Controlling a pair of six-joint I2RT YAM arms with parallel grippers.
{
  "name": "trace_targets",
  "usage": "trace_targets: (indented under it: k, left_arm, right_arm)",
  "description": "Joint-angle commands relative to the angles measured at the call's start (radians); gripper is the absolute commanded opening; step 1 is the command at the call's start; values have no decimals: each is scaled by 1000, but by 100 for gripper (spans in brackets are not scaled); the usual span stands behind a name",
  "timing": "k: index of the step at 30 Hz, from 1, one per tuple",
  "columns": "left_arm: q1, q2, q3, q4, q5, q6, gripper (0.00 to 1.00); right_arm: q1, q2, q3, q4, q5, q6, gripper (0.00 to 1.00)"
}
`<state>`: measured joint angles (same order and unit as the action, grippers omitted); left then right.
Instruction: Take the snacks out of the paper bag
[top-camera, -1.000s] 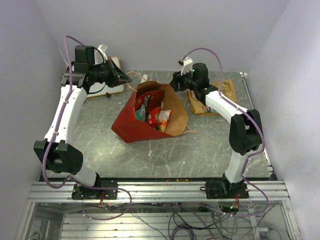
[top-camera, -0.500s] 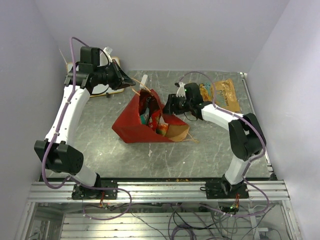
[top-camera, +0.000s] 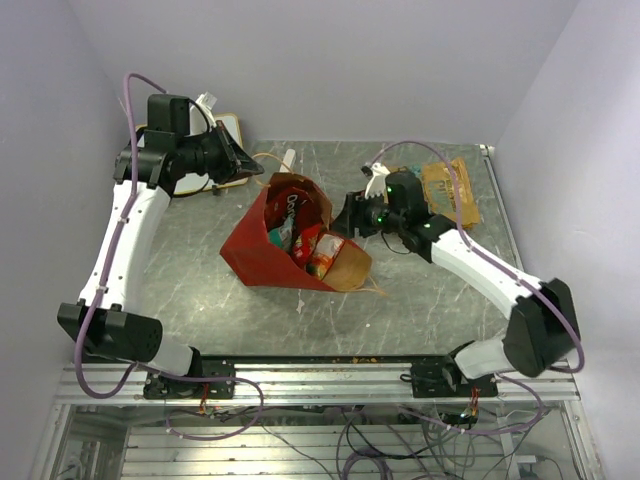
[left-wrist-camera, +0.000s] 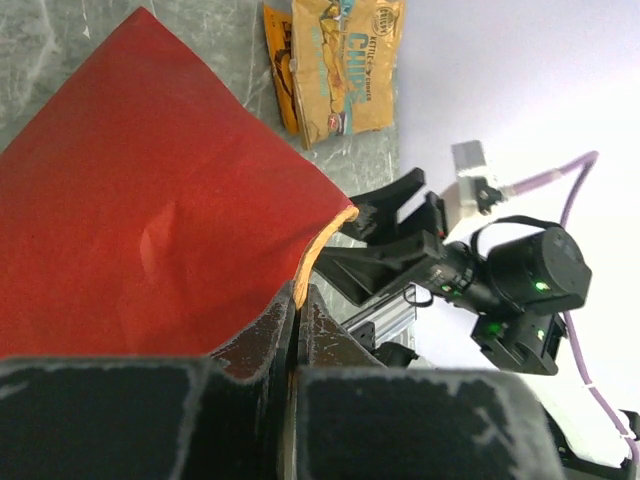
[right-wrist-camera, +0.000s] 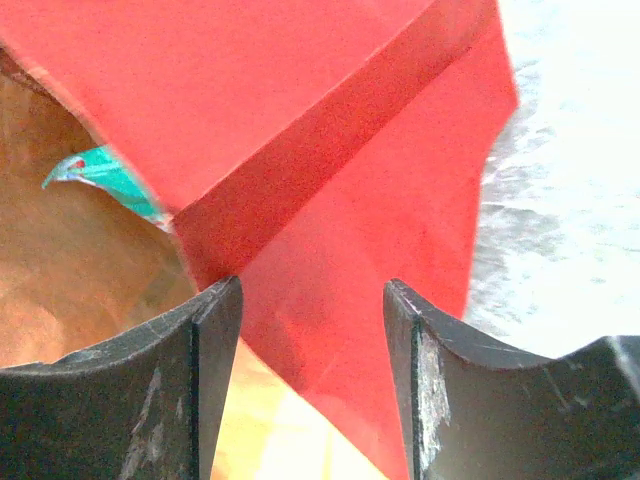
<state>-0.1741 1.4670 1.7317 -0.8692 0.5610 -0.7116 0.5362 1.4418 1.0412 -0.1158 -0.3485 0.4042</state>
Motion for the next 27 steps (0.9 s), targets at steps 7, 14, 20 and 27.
trace_targets:
  k: [7,14,20,27]
  left_arm:
    - [-3,-58,-28,2,49,21,7]
    - [-4,-40,-6,16,81,23,7]
    - [-4,-31,8,33,104,22,7]
    - [-4,-33,27,75,151,18,7]
  right_arm:
    - [40,-336,-71,66,-54,-590,63]
    - [181,-261,-23,74,-180,-1043,66]
    - [256,-63,92,90,-114,-1308,66]
    - [262,140,244,48,-81,-1494,66]
